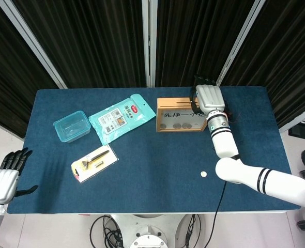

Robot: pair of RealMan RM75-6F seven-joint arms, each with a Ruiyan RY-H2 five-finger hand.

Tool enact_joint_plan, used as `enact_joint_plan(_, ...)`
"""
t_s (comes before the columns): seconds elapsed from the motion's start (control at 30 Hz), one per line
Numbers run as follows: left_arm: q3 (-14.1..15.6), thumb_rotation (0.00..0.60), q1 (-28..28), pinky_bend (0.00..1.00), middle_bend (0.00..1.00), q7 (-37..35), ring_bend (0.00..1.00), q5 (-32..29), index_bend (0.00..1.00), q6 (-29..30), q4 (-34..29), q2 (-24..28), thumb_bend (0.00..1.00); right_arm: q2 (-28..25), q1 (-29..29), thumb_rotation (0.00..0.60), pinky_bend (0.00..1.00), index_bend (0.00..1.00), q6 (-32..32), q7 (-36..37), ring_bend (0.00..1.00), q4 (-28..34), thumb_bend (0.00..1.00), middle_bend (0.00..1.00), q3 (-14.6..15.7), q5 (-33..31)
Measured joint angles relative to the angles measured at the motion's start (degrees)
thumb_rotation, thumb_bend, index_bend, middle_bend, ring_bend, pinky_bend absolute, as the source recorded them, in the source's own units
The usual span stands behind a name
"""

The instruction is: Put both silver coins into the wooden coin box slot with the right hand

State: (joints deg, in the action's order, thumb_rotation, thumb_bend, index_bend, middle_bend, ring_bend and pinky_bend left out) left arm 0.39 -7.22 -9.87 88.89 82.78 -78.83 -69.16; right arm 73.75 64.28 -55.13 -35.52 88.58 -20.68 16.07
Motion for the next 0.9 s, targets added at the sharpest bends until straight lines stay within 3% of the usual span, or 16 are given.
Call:
enact_joint_plan(0.17, 0.0, 0.600, 0.0, 0.00, 0.00, -0.1, 0.00, 0.0, 0.00, 0.0, 0.1, -0.1, 0.00, 0.0, 0.0, 0.600, 0.00, 0.76, 0.2, 0.4, 0.00, -0.1, 0.46, 0.05, 0.3, -0.2)
enact_joint_plan(0.37, 0.0, 0.600, 0.0, 0.00, 0.00, -0.3, 0.00, -0.1, 0.00, -0.1, 0.3, -0.1, 0.00, -0.6, -0.2, 0.600, 0.00, 0.11, 1.1, 1.4, 0.00, 0.2, 0.44, 0.00, 0.6, 0.4)
enact_joint_plan(0.43, 0.0, 0.600, 0.0, 0.00, 0.00, -0.3, 0.00, -0.1, 0.00, -0.2, 0.4, -0.2, 0.00, -0.8, -0.5, 0.600, 0.00, 0.01, 1.2, 2.2, 0.00, 0.3, 0.44, 0.00, 0.6, 1.2)
enact_joint_plan(0.77, -0.1, 0.600, 0.1, 0.00, 0.00, -0.1, 0.00, 0.0, 0.00, 0.3, 0.3, -0.2, 0.00, -3.0, -2.2, 0.600, 0.00, 0.00, 1.4, 5.9, 0.00, 2.7, 0.44, 0.00, 0.3, 4.9)
enact_joint_plan(0.9, -0.1, 0.600, 0.2, 0.00, 0.00, -0.2, 0.00, 0.2, 0.00, 0.7, 0.3, -0.3, 0.00, -4.2, -4.3, 0.600, 0.00, 0.00, -0.8, 8.0, 0.00, 5.3, 0.44, 0.00, 0.5, 11.5)
